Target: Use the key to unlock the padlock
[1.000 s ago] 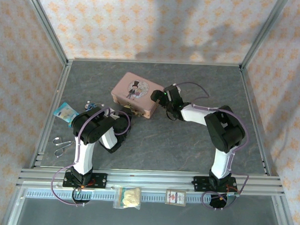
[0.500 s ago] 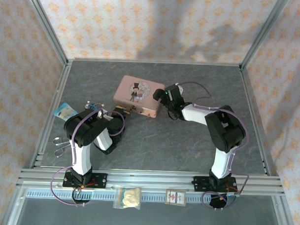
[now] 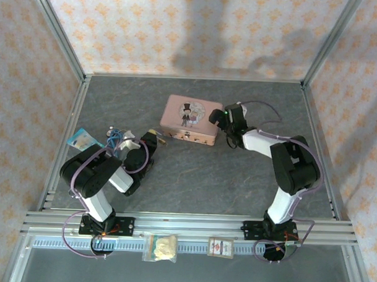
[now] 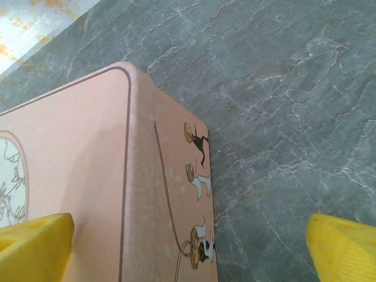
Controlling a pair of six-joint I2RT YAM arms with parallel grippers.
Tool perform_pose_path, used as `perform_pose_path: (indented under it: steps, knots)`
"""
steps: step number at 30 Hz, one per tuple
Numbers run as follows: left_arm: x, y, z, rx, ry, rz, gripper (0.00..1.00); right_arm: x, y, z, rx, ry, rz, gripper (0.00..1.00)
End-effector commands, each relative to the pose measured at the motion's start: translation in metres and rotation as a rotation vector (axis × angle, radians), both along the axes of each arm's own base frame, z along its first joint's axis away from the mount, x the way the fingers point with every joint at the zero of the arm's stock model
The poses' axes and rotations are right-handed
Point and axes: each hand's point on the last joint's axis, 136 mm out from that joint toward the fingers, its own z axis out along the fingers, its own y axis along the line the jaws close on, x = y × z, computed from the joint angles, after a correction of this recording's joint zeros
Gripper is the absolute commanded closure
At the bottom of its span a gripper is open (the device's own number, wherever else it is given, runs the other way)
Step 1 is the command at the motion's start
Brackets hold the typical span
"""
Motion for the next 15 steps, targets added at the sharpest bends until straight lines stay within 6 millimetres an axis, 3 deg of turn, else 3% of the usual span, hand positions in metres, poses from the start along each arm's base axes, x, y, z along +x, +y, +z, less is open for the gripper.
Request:
perform_pose_path:
  steps: [1, 7, 11, 15]
  knots:
    - [-0.012, -0.033, -0.004, 0.091, 0.029, -0.224, 1.0, -0.009, -0.006, 0.03, -0.069, -0.049, 0.057, 0.0]
    - [-0.039, -0.079, -0.031, 0.243, 0.176, -0.505, 1.0, -0.019, -0.032, 0.067, -0.172, -0.125, 0.017, 0.0]
    - [-0.066, -0.102, -0.05, 0.296, 0.244, -0.628, 1.0, -0.03, -0.055, 0.074, -0.212, -0.154, -0.054, 0.0]
    - [-0.075, -0.118, -0.07, 0.342, 0.335, -0.691, 1.0, -0.039, -0.069, 0.07, -0.228, -0.152, -0.094, 0.0]
